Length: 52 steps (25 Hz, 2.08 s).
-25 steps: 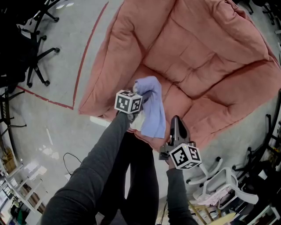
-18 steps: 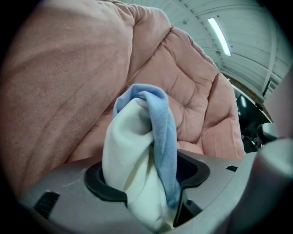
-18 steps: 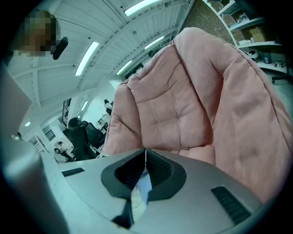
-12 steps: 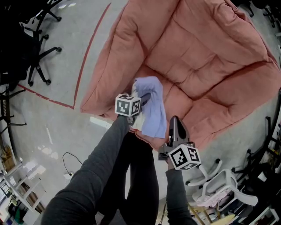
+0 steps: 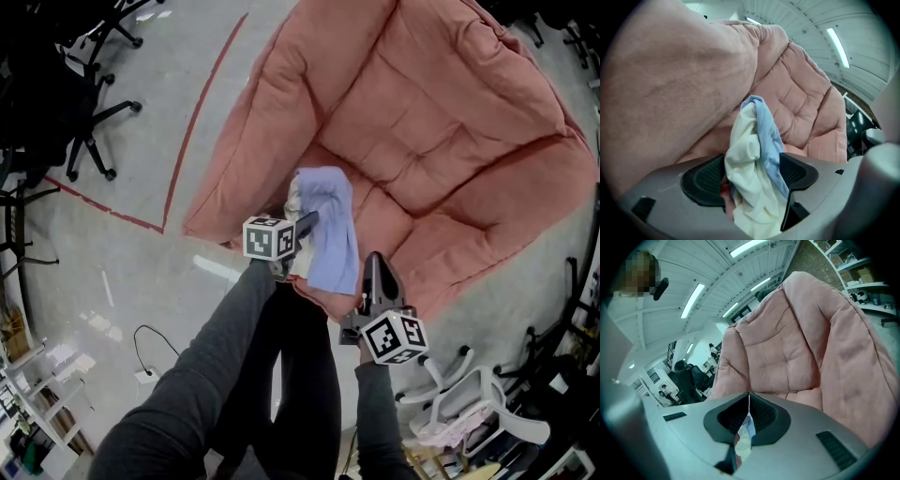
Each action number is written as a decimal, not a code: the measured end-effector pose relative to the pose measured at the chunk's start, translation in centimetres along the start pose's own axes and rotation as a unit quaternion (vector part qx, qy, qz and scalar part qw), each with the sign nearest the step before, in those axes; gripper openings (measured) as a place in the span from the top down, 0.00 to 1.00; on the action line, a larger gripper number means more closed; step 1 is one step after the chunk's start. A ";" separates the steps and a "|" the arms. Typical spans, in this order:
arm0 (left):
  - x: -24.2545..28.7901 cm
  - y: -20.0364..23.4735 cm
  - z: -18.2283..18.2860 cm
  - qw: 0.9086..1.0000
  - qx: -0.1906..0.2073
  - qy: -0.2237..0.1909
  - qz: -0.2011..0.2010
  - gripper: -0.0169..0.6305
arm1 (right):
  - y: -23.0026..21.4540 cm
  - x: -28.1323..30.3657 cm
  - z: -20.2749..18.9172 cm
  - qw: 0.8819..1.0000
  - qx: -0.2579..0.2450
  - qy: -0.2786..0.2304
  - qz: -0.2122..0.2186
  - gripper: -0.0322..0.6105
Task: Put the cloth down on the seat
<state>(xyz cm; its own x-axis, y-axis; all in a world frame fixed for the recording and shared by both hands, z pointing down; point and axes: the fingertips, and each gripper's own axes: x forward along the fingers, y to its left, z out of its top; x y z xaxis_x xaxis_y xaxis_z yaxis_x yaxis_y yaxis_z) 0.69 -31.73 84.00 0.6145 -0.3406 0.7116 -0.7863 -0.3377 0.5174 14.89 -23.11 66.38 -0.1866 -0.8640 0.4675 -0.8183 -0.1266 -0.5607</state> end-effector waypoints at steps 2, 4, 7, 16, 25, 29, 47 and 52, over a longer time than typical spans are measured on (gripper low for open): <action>-0.8 0.1 -0.6 1.000 -0.011 0.001 0.002 0.42 | 0.1 -0.3 -0.1 1.000 0.000 0.002 -0.001 0.93; -1.5 -0.1 -1.2 1.000 -0.026 -0.003 0.003 0.42 | 0.1 -0.7 -0.2 1.000 -0.001 0.004 0.000 0.93; -2.5 -0.7 -1.8 0.999 -0.047 -0.011 0.000 0.42 | 0.1 -1.1 -0.3 1.000 -0.004 0.010 0.000 0.93; -5.9 -4.0 -0.6 0.999 -0.005 -0.050 -0.002 0.42 | 0.6 -0.5 -0.7 0.999 -0.026 0.017 -0.006 0.93; -11.7 -10.0 5.5 0.980 0.125 -0.150 -0.022 0.76 | 2.6 1.0 -0.2 0.999 -0.033 0.007 0.007 0.93; -14.8 -12.6 7.3 0.973 0.141 -0.177 -0.040 0.89 | 4.2 0.5 0.8 0.999 -0.031 0.001 0.010 0.93; -22.1 -24.3 12.7 0.949 0.223 -0.182 -0.127 0.95 | 11.0 -6.1 10.2 0.996 -0.057 -0.041 0.055 0.93; -24.5 -26.7 13.2 0.938 0.251 -0.187 -0.148 0.96 | 12.3 -7.8 11.7 0.995 -0.059 -0.051 0.062 0.93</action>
<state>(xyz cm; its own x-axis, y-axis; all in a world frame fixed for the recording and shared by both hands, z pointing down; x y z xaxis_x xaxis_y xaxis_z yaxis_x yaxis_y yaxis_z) 7.51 -25.96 46.47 0.8549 -0.4184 0.3068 -0.5056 -0.8046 0.3115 12.59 -23.61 47.86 -0.2389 -0.9149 0.3253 -0.8515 0.0363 -0.5232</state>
